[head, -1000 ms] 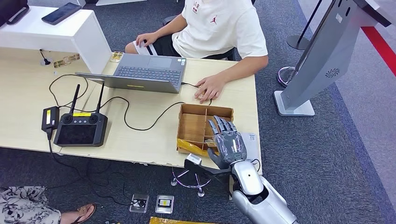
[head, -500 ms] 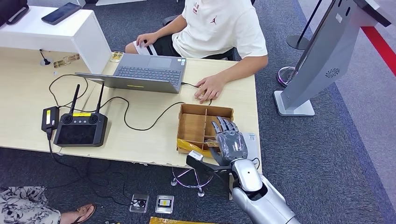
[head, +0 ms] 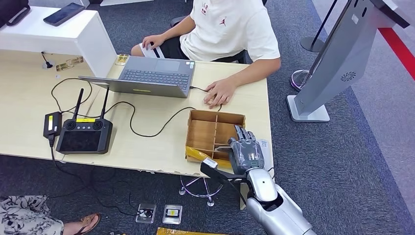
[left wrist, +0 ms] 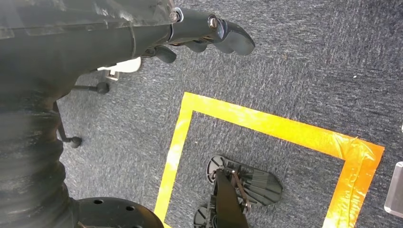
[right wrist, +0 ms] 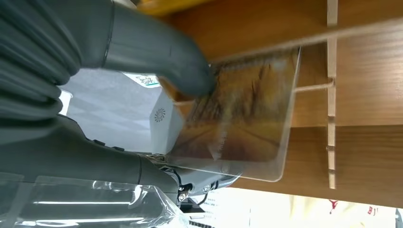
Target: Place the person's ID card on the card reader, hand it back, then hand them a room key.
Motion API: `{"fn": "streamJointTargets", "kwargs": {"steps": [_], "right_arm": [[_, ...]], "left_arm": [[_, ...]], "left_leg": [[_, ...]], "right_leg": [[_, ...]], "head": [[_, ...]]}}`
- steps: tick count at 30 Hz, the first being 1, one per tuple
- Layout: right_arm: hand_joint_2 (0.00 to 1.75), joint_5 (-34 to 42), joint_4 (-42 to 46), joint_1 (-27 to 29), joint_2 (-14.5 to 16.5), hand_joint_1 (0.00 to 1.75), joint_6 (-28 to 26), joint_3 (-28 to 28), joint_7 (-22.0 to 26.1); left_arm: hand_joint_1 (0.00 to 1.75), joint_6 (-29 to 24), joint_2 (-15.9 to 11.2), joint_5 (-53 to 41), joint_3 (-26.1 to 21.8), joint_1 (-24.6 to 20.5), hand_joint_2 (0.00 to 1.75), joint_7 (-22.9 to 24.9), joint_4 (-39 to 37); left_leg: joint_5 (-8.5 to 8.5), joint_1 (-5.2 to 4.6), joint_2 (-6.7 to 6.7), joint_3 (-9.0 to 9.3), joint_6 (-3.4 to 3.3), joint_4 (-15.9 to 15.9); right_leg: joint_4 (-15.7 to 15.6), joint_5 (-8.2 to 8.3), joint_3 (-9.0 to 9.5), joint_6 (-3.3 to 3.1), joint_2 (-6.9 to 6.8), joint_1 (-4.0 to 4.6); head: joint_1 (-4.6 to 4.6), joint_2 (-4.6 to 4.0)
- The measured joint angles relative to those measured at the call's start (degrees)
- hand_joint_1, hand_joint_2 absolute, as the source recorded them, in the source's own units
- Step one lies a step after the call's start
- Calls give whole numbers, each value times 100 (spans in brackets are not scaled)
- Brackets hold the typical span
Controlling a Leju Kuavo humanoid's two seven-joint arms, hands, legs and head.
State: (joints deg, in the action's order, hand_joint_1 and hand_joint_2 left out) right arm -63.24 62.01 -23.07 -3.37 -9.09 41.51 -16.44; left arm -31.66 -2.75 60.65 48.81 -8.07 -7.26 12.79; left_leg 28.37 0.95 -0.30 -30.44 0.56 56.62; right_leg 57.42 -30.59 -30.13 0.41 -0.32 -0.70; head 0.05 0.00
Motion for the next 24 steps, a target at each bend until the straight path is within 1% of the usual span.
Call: {"fn": "streamJointTargets", "kwargs": {"steps": [2, 11, 12, 14, 16, 17, 19, 20, 21, 24], "right_arm": [[175, -1, 7, 5, -13, 152, 0, -2, -21], [175, -3, 59, 33, -68, 152, 0, -2, -48], [175, -3, 64, 35, -72, 149, 0, -2, -50], [175, -8, 76, 40, -82, 139, 2, -2, -56], [175, -28, 96, 48, -92, 120, 7, -2, -62], [175, -46, 108, 53, -96, 105, 11, -2, -63], [175, -88, 138, 64, -104, 45, 19, -2, -63], [175, -105, 156, 69, -109, 20, 20, -2, -62], [175, -119, 176, 74, -113, 2, 20, -2, -59], [175, -166, 232, 76, -123, 0, 16, -3, -46]], "left_arm": [[0, -1, 0, 0, 0, -1, 175, 0, -1], [0, 3, 0, -2, 0, -4, 175, 0, -1], [0, 4, -1, -1, 0, -4, 175, 0, -1], [0, 5, -1, 0, 0, -4, 175, 0, -1], [0, 5, -1, 0, 0, -4, 175, 0, -1], [0, 4, -2, 1, 0, -4, 175, 0, -1], [0, 1, -1, 4, 0, -4, 175, 0, -1], [0, -1, -1, 7, 0, -4, 175, 0, -1], [0, -2, -1, 8, 0, -5, 175, 0, -1], [0, -7, -2, 11, 0, -6, 175, 0, -1]], "left_leg": [[0, 0, 0, 1, 0, 0], [0, 0, 3, 2, 0, 0], [0, 0, 3, 2, 0, 0], [0, 0, 3, 3, 0, 0], [0, 0, 3, 2, 0, 0], [0, 0, 3, 2, 0, 0], [0, 0, 3, 2, 0, 0], [0, 0, 3, 2, 0, 0], [0, 0, 4, 2, 0, 0], [0, 0, 5, 2, 0, 0]], "right_leg": [[0, 0, 0, 0, 0, 0], [0, 0, 1, 0, 2, 0], [0, 1, 1, 0, 2, 0], [0, 1, 1, 0, 2, 0], [0, 1, 1, 0, 2, 0], [0, 1, 1, 0, 2, 0], [0, 1, 1, 0, 2, 0], [0, 1, 1, 0, 2, 0], [0, 1, 1, 0, 2, 0], [0, 1, 1, 0, 3, 0]], "head": [[1, 0], [1, 0], [1, 0], [1, 0], [1, 0], [1, 0], [1, 0], [1, 0], [1, 0], [0, 0]]}}
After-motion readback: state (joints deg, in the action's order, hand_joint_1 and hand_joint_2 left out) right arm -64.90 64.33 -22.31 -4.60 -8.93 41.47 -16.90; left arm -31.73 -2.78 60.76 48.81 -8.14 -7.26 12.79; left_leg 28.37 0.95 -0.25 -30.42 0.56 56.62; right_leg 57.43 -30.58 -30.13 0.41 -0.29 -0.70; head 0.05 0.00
